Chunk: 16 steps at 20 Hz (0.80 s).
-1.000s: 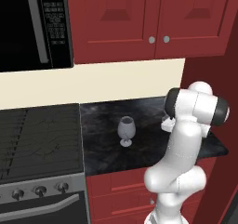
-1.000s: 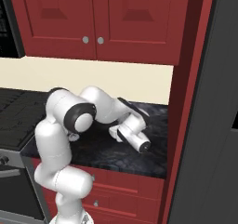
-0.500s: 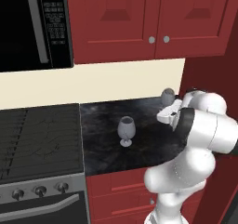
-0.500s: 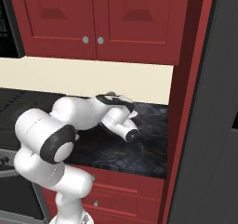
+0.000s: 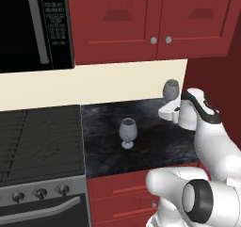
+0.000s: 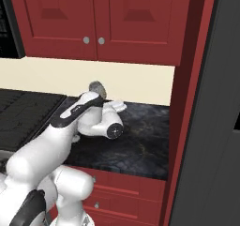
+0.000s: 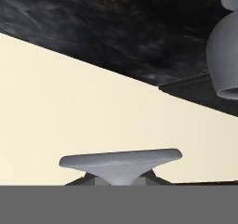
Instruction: Retrieve the wine glasses from the counter and place one next to each plate.
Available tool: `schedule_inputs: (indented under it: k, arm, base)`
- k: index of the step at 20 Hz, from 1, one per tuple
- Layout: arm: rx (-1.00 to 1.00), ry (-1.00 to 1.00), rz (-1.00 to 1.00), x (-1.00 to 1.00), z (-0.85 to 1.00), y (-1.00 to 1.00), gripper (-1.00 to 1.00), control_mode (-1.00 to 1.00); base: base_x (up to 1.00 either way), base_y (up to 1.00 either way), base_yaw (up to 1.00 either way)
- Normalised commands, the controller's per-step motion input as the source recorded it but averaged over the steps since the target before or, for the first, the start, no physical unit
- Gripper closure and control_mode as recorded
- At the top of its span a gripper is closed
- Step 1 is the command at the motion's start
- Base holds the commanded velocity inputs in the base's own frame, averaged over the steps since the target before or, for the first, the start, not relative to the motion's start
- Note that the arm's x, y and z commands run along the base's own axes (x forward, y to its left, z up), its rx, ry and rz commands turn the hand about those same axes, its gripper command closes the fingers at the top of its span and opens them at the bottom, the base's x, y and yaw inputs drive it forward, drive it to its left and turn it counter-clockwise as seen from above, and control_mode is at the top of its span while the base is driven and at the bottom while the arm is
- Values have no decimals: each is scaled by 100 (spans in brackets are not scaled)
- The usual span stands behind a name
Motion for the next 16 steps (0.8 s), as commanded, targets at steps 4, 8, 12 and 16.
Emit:
schedule_inputs:
  k: [4, 8, 12, 16]
  arm:
    - [0, 8, 0, -72, 98, 9, 100, -100]
    - [0, 7, 0, -82, 73, 0, 100, -100]
    - [0, 1, 0, -97, 54, 0, 100, -100]
    - [0, 0, 0, -88, 71, 0, 100, -100]
  base:
    - [0, 0, 0]
    - [0, 0, 0]
    - [0, 0, 0]
    - [0, 0, 0]
